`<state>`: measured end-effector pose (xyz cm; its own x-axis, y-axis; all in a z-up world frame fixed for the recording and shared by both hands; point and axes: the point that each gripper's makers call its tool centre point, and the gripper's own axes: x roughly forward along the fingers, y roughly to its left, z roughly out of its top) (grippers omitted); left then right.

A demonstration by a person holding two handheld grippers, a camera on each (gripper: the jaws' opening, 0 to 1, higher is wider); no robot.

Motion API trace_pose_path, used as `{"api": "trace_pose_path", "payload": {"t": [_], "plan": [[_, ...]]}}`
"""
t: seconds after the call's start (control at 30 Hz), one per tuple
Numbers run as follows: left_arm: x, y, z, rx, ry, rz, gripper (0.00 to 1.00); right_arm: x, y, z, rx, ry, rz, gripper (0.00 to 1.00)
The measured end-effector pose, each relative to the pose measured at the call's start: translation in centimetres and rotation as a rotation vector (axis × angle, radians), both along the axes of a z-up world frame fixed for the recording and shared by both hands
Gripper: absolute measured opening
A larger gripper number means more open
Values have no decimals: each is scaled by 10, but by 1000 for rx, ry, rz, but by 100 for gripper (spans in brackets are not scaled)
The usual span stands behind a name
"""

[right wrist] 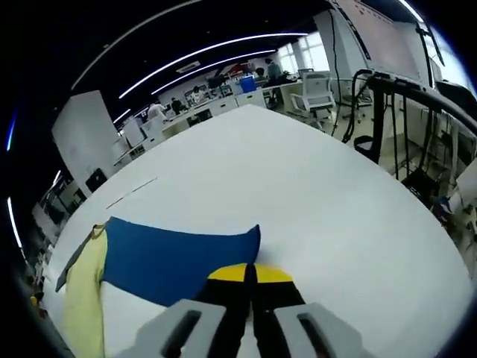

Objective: Fold the garment on the visible template until the final outline fits inside the template.

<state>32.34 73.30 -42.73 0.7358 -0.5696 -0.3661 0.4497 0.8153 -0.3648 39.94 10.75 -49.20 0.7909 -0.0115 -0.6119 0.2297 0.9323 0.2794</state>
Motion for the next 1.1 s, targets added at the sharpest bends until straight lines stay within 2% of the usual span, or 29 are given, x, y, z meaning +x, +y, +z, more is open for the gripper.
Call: {"api": "trace_pose_path", "payload": {"t": [0.27, 0.43, 0.53, 0.7, 0.8, 0.87, 0.9, 1.0, 1.1], "plan": [[0, -1, -2, 4, 12, 2, 52, 17, -2, 16, -50, -10, 31, 0], [1, 0, -1, 3, 10, 10, 52, 22, -11, 15, -60, 3, 36, 0], [1, 0, -3, -5, 14, 13, 52, 20, -10, 16, -51, 1, 28, 0], [0, -2, -3, -18, 12, 11, 51, 32, -33, 12, -42, -5, 36, 0], [0, -2, -3, -24, 7, 10, 51, 36, -33, 18, -28, -15, 47, 0], [0, -3, -3, -28, 5, 10, 50, 39, -31, 23, -14, -28, 55, 0], [1, -3, -2, -29, 0, 9, 50, 44, -22, 30, 23, -47, 76, 0], [3, -4, 0, -39, -8, 7, 50, 50, -9, 41, 56, -68, 106, 0], [4, -5, 2, -44, -15, 1, 49, 60, 20, 59, 102, -103, 161, 0]]}}
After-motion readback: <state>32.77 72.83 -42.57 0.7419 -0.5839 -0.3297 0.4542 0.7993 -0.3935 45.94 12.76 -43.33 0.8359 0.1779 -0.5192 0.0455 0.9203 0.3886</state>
